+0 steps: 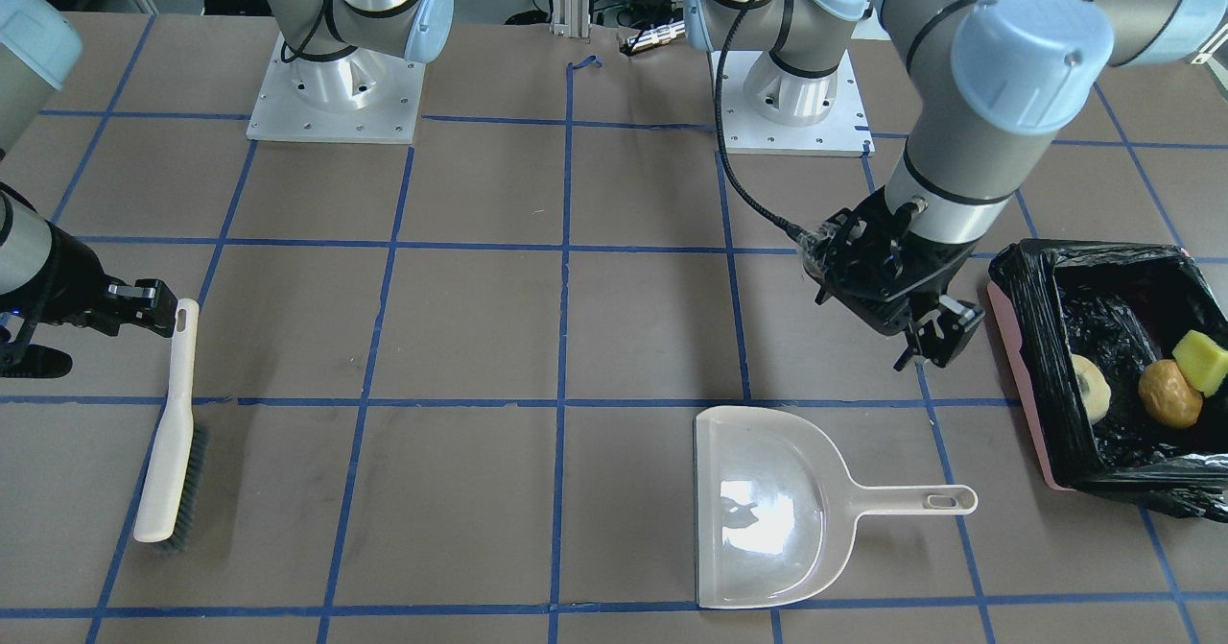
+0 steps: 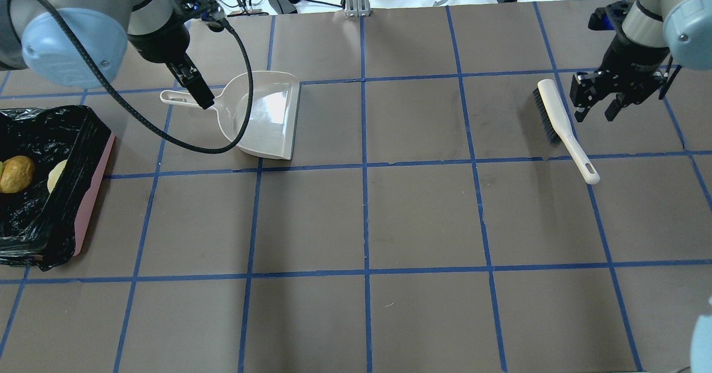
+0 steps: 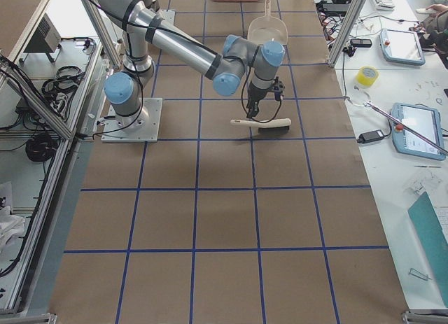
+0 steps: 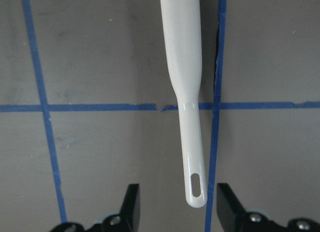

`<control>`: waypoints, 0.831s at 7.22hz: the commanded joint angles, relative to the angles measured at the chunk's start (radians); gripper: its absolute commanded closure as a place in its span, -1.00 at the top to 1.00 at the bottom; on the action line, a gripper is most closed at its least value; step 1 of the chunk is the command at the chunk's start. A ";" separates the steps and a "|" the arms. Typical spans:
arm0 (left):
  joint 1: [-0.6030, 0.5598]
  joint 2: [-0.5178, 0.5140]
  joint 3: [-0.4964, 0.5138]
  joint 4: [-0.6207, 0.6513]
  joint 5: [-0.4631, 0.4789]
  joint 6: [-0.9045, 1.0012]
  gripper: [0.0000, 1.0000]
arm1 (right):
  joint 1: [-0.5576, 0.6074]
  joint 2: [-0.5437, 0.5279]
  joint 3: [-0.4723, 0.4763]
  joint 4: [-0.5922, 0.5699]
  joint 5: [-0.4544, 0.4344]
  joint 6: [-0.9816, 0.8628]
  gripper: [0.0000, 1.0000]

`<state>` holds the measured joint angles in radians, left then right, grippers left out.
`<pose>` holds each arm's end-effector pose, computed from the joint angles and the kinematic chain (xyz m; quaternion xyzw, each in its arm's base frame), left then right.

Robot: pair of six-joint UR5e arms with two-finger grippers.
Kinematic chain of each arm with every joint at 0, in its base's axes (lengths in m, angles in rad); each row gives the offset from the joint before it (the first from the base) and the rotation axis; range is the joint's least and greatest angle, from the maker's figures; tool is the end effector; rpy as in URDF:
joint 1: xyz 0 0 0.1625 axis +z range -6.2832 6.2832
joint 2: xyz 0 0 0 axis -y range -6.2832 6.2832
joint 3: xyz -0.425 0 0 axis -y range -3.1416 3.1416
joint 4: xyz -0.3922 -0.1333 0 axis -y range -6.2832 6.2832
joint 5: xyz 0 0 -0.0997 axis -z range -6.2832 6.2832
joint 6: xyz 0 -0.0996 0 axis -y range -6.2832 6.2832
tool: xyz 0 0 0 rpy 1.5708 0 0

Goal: Sweep and dump trash into bin

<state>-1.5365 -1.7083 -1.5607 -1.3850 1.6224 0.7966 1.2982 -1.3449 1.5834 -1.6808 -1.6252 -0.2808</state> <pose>-0.1091 -0.5567 0.4402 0.3710 0.9278 -0.0163 0.0354 -0.0283 -0.5761 0.3726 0.0058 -0.9976 -0.0692 0.0086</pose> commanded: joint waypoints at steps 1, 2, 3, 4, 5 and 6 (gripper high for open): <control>-0.016 0.109 0.002 -0.176 -0.004 -0.468 1.00 | 0.163 -0.054 -0.104 0.097 -0.007 0.061 0.27; -0.016 0.157 0.008 -0.243 -0.004 -0.585 1.00 | 0.221 -0.084 -0.146 0.166 -0.001 0.080 0.28; -0.016 0.191 -0.001 -0.258 -0.027 -0.640 1.00 | 0.261 -0.100 -0.154 0.217 0.007 0.109 0.25; -0.005 0.206 0.002 -0.249 -0.103 -0.649 1.00 | 0.275 -0.152 -0.142 0.220 0.008 0.112 0.25; 0.002 0.210 0.014 -0.247 -0.102 -0.657 1.00 | 0.288 -0.163 -0.149 0.216 0.013 0.114 0.28; 0.004 0.210 0.019 -0.227 -0.102 -0.707 1.00 | 0.292 -0.172 -0.149 0.216 0.013 0.114 0.30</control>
<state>-1.5372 -1.5032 -1.5491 -1.6272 1.5292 0.1344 1.5795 -1.5002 1.4361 -1.4666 -1.6141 -0.1693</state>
